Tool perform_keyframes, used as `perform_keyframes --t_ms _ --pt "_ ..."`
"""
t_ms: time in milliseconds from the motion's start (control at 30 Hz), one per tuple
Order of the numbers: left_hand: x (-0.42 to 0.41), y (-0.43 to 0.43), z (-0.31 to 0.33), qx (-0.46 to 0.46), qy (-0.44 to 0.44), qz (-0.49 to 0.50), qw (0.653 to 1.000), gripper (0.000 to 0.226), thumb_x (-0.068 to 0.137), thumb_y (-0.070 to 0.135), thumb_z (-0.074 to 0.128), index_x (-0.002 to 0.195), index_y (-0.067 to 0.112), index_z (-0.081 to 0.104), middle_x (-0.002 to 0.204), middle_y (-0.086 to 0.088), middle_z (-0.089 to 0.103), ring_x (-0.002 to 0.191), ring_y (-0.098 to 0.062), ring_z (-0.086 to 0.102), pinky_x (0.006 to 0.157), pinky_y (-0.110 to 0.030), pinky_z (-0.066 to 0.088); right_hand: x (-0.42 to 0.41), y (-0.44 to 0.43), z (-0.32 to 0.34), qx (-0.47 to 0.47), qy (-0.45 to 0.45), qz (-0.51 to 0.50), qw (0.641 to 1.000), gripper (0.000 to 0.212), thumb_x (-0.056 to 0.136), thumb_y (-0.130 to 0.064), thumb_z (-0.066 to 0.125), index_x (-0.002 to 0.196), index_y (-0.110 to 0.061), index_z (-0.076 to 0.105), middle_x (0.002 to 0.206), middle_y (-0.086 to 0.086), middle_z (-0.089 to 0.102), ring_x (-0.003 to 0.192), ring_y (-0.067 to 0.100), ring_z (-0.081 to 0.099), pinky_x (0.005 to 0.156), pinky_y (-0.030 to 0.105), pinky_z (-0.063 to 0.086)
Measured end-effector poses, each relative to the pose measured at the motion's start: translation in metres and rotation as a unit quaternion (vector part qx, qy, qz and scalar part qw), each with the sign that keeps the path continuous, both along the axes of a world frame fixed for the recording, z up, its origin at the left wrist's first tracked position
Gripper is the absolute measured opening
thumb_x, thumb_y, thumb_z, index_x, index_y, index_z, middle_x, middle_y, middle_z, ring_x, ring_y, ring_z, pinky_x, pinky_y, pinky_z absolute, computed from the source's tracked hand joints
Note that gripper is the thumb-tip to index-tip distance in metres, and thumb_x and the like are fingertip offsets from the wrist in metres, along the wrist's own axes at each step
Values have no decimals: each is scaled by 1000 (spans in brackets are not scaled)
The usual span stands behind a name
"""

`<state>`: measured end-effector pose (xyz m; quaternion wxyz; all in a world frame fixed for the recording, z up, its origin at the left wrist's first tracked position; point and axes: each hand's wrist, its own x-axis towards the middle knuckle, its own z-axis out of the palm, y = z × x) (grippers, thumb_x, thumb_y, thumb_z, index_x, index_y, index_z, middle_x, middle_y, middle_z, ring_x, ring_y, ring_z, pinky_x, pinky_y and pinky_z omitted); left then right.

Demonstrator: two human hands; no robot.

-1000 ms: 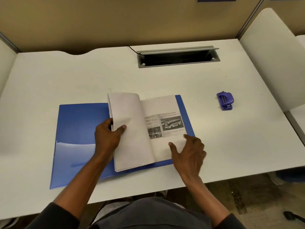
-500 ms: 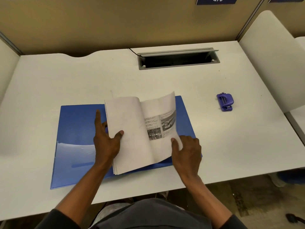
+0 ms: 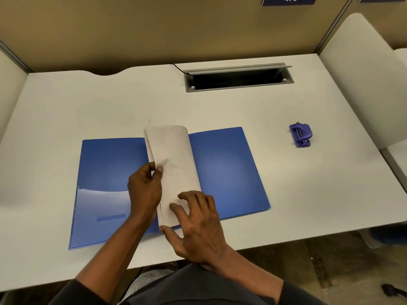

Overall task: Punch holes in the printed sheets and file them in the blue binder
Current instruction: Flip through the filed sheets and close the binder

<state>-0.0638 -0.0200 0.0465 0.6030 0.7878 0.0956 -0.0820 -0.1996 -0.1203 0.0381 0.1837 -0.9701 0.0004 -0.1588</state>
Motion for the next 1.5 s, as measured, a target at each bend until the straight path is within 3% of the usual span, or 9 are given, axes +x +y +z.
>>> perform_keyframes --t_ms 167,300,500,633,767,900,1100,1267,1500 --pt "3 -4 1 -19 -8 8 1000 35 81 17 90 113 16 76 105 5 79 98 -10 76 81 -27 64 -3 -23 1 227 20 -145 963 59 91 -73 57 127 -26 63 127 -7 62 117 9 56 93 26 49" --pt "8 -11 -3 -60 -16 23 998 29 90 20 82 118 16 75 109 6 78 100 -6 74 79 -14 57 -2 -58 3 460 51 -300 834 47 87 -69 59 119 -34 60 114 -18 65 111 8 63 90 26 56" --pt "11 -15 -17 -57 10 -6 998 28 96 9 73 119 25 74 108 -3 74 88 -13 64 82 -35 55 -6 -97 -12 588 60 -359 722 46 85 -64 61 111 -27 68 103 -3 78 98 16 75 87 39 62" --pt "12 -20 -18 -65 23 20 997 44 83 15 89 120 24 66 108 -8 77 86 -17 69 81 -38 60 -8 -99 -14 568 61 -345 745 45 85 -63 62 114 -29 66 107 -6 76 102 14 73 85 35 62" --pt "14 -25 -10 -73 24 37 996 54 78 14 92 124 14 64 109 9 72 90 3 71 77 -19 59 -8 -91 -13 520 69 -321 788 48 85 -63 60 123 -33 60 108 -15 68 102 8 67 86 32 61" --pt "18 -23 -13 -85 50 35 995 44 77 19 94 115 14 74 111 3 75 98 -11 72 80 -27 60 -9 -87 -13 505 66 -301 807 47 87 -60 60 126 -34 57 108 -16 68 98 2 68 77 18 59" --pt "18 -20 -17 -101 80 -6 992 7 95 24 77 94 19 82 100 5 80 95 -8 73 77 -20 57 -12 -95 -19 510 36 -355 783 47 92 -61 48 121 -26 58 111 -9 68 106 18 67 89 32 57" --pt "18 -17 -18 -53 47 -32 997 23 91 5 79 111 16 78 102 -2 78 92 -15 71 78 -28 60 -13 -111 -15 517 5 -410 752 36 99 -55 43 114 -24 55 101 -12 63 94 8 62 87 33 54" --pt "19 -18 -16 -24 49 17 998 52 66 26 100 108 17 70 98 4 73 88 -12 70 71 -27 56 -17 -119 -19 500 16 -415 760 20 107 -39 47 115 -22 55 96 -15 60 84 3 57 73 15 43"
